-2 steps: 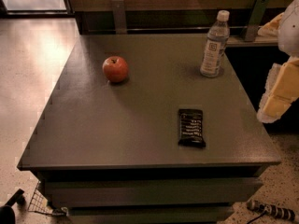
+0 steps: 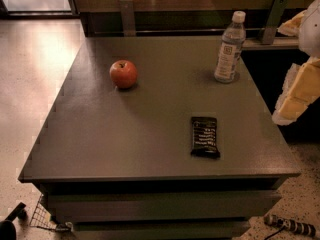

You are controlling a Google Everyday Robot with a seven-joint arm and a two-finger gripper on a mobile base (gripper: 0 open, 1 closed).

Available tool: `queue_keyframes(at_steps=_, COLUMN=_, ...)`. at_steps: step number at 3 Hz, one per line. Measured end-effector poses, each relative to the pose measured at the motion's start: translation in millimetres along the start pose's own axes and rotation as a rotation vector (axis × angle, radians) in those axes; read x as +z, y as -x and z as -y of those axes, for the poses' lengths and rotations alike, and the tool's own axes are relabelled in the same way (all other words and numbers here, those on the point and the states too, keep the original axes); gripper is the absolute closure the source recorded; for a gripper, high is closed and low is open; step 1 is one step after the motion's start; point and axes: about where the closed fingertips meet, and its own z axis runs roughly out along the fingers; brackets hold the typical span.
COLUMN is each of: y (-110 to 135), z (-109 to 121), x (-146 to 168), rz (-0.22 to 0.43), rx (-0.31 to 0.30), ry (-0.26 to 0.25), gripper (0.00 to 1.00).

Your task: Pick blue plastic bottle

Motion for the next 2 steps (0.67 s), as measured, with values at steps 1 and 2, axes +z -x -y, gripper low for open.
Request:
queue_keyframes(at_steps=1, y=-11, z=39, x=14, rz=0.091, rx=0.053, ry=-0.065, gripper=0.0)
queue_keyframes(at_steps=2, y=-32, z=120, x=50, rz=0.344, rx=0.175, ry=-0.171, gripper=0.0)
